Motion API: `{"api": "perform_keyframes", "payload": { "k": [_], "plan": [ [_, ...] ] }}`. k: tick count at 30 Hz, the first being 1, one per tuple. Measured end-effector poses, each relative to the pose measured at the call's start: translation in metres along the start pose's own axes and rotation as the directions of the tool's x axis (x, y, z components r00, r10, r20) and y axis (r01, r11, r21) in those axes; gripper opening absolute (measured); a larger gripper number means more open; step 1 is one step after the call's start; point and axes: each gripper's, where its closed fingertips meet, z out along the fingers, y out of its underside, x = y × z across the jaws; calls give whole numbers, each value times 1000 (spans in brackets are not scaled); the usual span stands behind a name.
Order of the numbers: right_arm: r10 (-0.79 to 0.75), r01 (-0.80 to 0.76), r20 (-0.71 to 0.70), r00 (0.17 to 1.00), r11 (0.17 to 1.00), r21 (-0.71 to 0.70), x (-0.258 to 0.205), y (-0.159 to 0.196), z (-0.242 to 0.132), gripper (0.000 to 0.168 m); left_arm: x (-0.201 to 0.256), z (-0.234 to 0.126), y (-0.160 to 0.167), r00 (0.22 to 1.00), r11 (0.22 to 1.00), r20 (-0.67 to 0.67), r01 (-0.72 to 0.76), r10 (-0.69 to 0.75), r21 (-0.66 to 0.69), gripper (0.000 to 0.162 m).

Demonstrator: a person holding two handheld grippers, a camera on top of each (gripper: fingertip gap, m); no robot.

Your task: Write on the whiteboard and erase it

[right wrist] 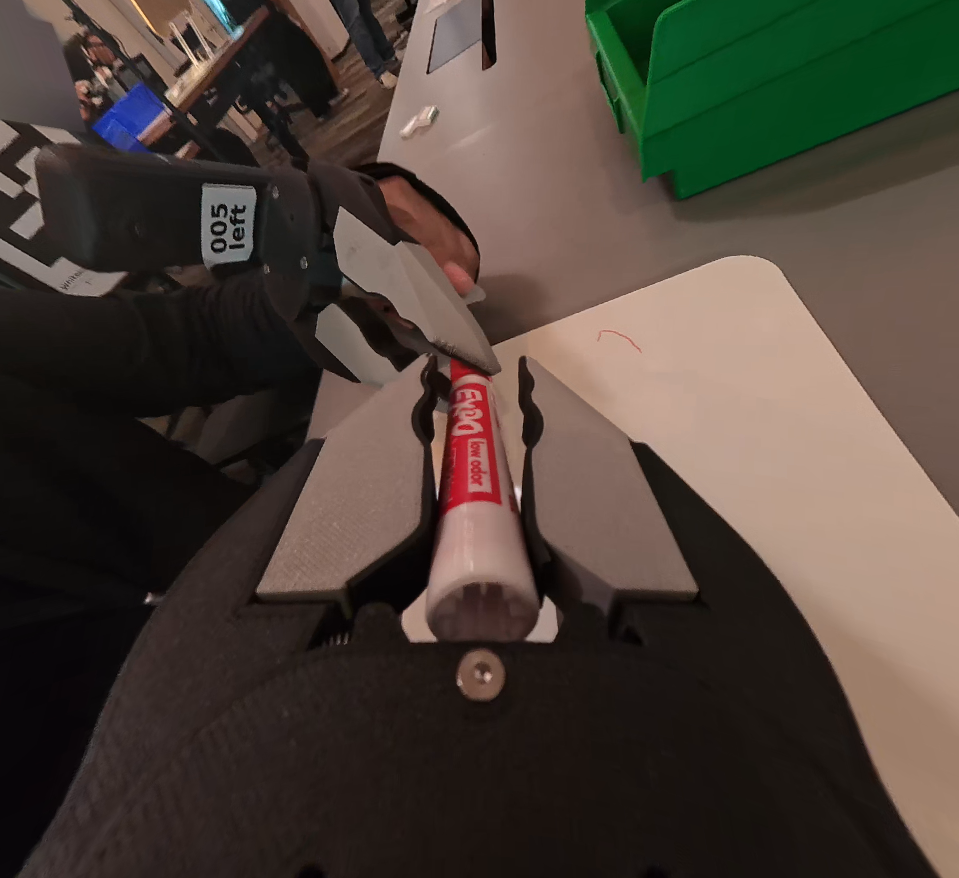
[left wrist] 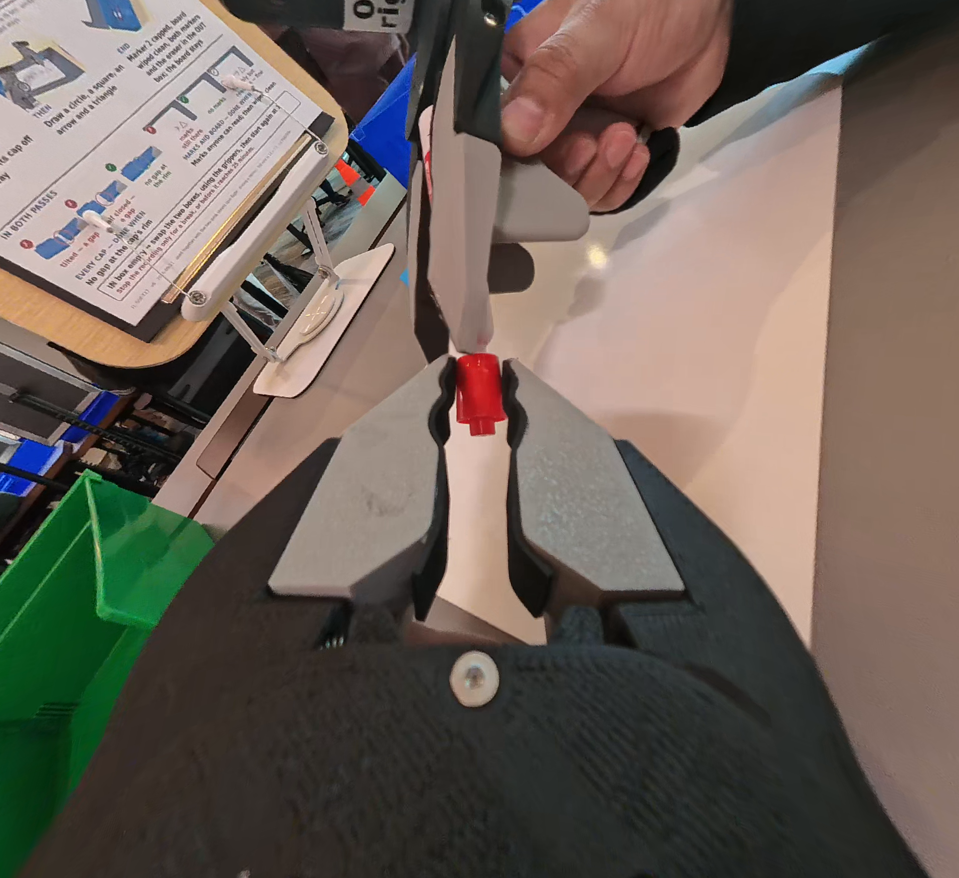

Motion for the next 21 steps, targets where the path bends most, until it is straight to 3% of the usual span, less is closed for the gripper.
{"api": "perform_keyframes", "payload": {
  "k": [5, 11, 21],
  "plan": [
    [-4, 3, -28, 1000, 999, -37, 5, 8, 1, 30, -9, -1, 4, 999, 999, 29, 47, -46, -16, 16],
    [47, -47, 6, 999, 995, 83, 5, -6, 2, 30, -6, 1, 4, 999, 1000, 31, 18, -17, -20, 15],
    [74, -89, 93, 993, 983, 162, -4, -17, -1, 30, -10, -3, -8, 998, 999, 62, 12, -15, 41, 16]
  ]
}}
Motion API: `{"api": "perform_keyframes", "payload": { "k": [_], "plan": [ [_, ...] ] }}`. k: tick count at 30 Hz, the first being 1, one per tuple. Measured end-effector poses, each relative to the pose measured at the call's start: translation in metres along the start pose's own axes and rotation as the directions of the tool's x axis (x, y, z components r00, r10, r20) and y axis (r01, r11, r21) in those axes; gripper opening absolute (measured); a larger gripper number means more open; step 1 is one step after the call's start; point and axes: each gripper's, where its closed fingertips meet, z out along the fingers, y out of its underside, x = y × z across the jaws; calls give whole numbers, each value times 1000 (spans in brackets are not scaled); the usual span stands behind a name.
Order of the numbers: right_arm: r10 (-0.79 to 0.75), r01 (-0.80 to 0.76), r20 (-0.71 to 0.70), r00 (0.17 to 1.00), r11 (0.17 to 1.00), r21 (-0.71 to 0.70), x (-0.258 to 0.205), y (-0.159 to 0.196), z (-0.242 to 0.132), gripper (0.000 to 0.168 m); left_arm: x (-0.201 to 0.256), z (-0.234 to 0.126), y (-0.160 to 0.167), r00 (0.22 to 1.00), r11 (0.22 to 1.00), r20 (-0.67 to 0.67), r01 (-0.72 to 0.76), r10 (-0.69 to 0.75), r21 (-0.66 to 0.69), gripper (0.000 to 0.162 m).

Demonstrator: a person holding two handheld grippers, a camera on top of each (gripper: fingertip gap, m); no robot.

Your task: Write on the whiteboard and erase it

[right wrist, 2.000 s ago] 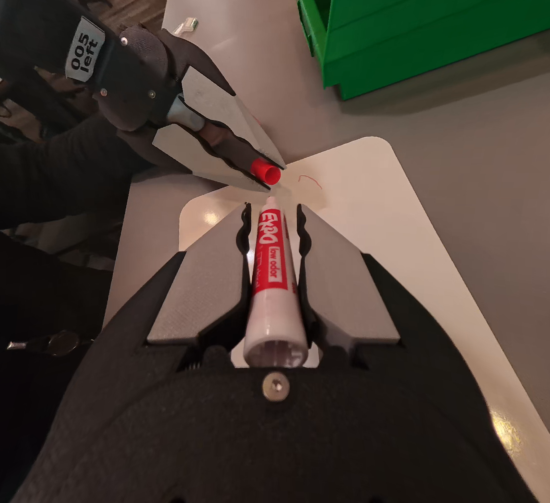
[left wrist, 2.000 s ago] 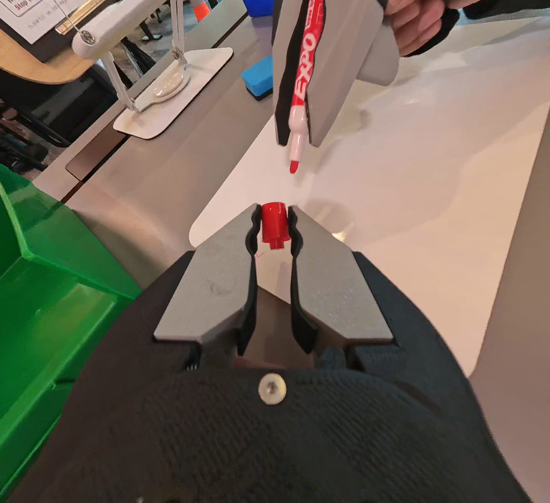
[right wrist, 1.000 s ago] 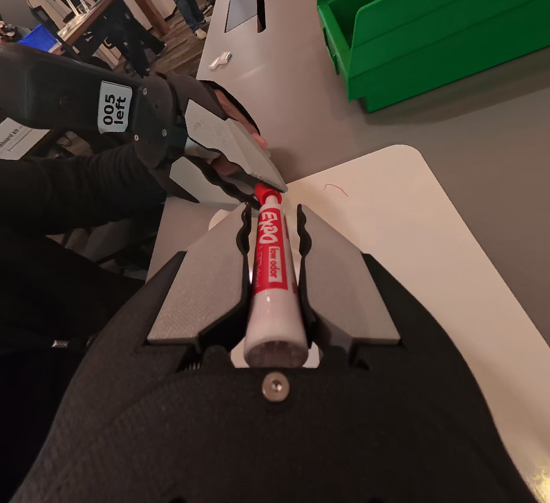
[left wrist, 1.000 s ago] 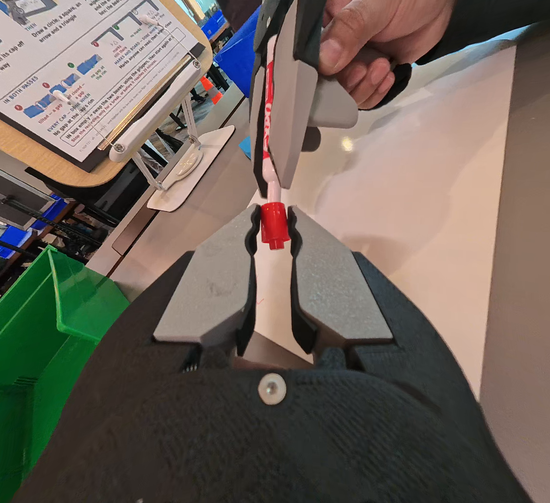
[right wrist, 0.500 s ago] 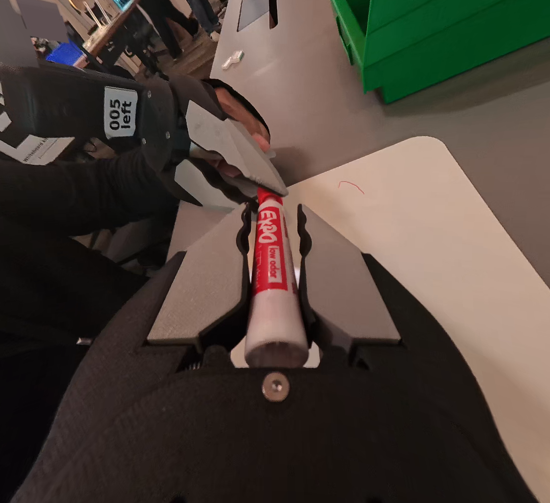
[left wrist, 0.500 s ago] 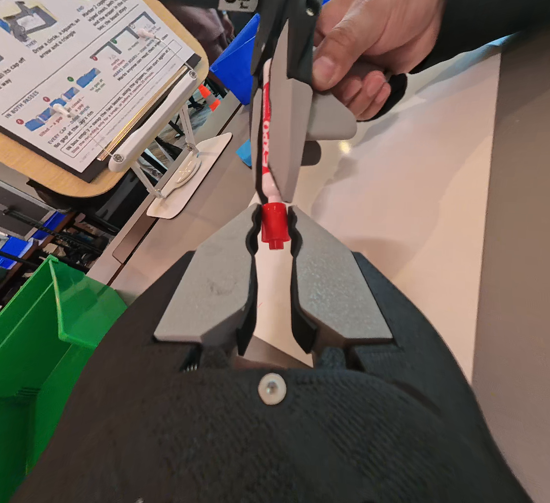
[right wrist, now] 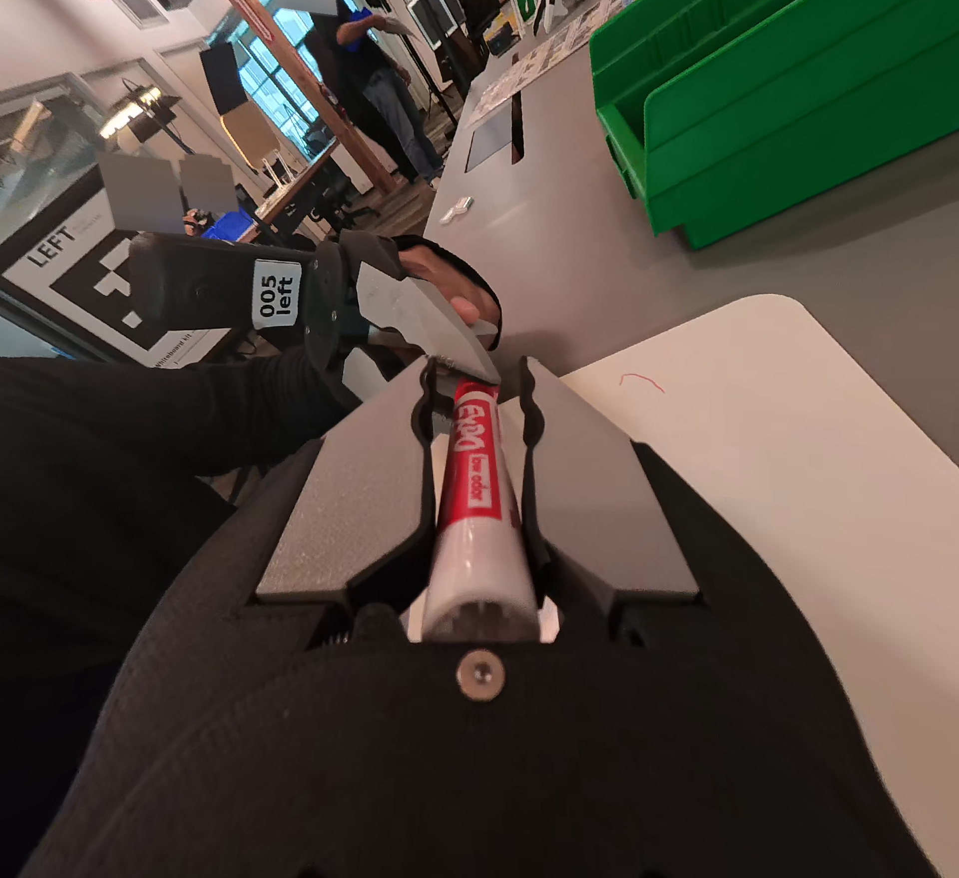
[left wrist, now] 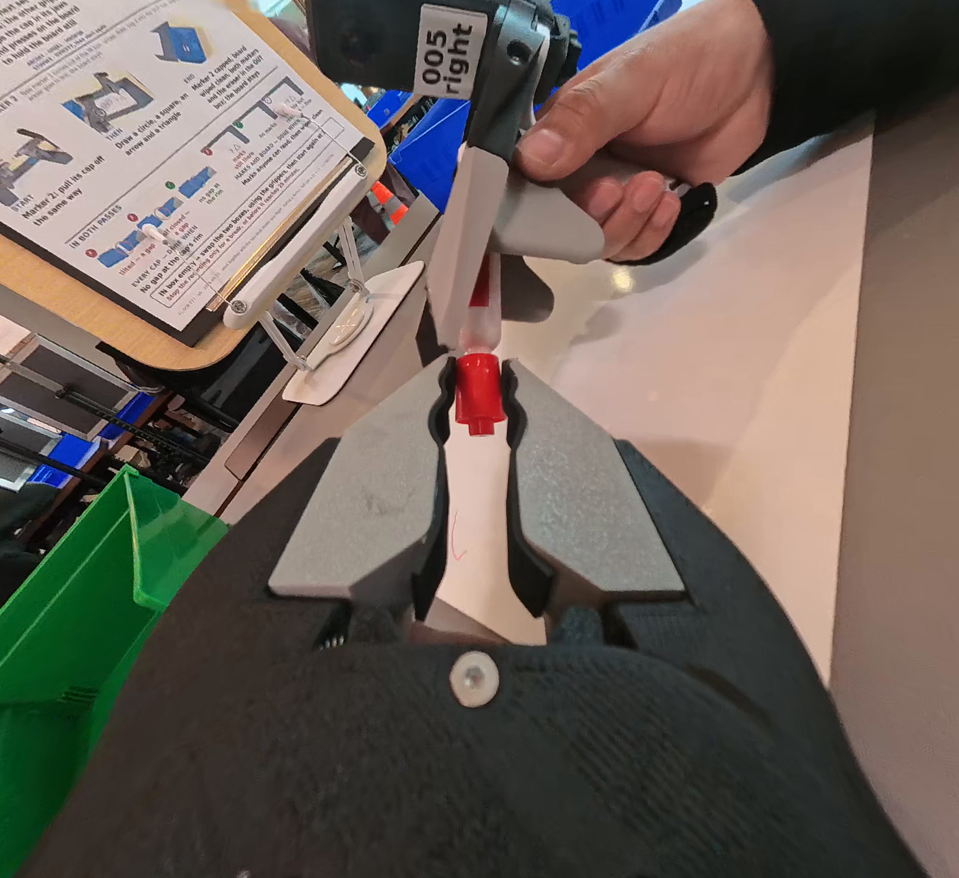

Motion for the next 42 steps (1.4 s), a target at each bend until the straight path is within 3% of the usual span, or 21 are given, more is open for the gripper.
{"api": "perform_keyframes", "payload": {
  "k": [8, 15, 19, 34, 39, 42],
  "plan": [
    [4, -5, 6, 1000, 995, 100, -3, -14, 0, 30, 1, 2, -3, 1000, 1000, 18, -10, 10, 2, 15],
    [17, -18, 4, 1000, 994, 106, 0, -14, 1, 36, -5, 1, -3, 999, 1000, 51, -11, 11, 1, 15],
    [16, -19, 31, 999, 997, 78, -4, -10, 2, 30, -8, 1, -3, 998, 1000, 68, -7, 7, 3, 15],
    [23, -12, -78, 997, 990, 141, 10, -23, -10, 28, -20, -1, 3, 992, 1000, 128, 5, -3, -15, 15],
    [-31, 40, -235, 972, 998, 37, 35, -9, -17, 29, -31, -5, 17, 988, 996, 145, 58, -47, -72, 15],
    [-91, 82, -315, 945, 996, -40, 47, -1, -18, 29, -48, -8, 44, 970, 970, 212, 160, -121, -181, 15]
  ]
}}
